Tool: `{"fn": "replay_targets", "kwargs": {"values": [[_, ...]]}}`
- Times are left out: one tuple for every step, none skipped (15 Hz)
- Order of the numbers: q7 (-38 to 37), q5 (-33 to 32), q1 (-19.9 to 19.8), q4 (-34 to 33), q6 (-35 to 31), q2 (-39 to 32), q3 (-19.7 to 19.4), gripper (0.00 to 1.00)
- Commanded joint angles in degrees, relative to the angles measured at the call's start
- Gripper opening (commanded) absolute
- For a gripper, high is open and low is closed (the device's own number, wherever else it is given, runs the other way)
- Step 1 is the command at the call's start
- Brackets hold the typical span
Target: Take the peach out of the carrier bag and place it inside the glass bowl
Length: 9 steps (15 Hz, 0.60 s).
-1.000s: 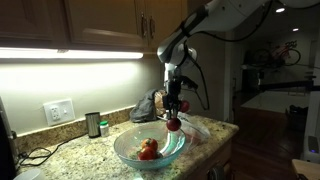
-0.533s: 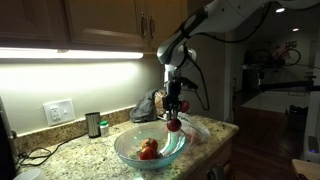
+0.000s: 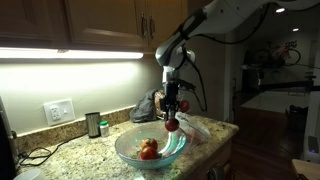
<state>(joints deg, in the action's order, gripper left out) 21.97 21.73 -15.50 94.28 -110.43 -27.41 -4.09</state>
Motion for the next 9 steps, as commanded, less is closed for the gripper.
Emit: {"fn": "replay_targets", "kwargs": {"values": [[-2.5,-1.7,0.6,-0.4,-1.6,-0.4,0.1,0.26],[-2.8,-1.9,0.7,-0.6,-1.8,-0.6,0.2,0.26],[-3.0,-2.1,0.9,-0.7,-2.0,-0.7,0.2,0.26],[-3.2,-2.3,1.0,-0.8,-2.3,-0.9,0.3,0.26],[-3.4,-2.4,1.2,-0.8,-2.5,-0.9,0.3,0.26],[-3.7,-2.5,1.4,-0.8,-3.1,-1.0,0.4,0.26],[-3.9,-2.6,1.5,-0.8,-3.4,-1.1,0.4,0.26],[-4.2,-2.7,1.7,-0.9,-3.8,-1.1,0.4,0.26],[-4.4,-2.7,1.8,-0.9,-4.1,-1.3,0.5,0.26]]}}
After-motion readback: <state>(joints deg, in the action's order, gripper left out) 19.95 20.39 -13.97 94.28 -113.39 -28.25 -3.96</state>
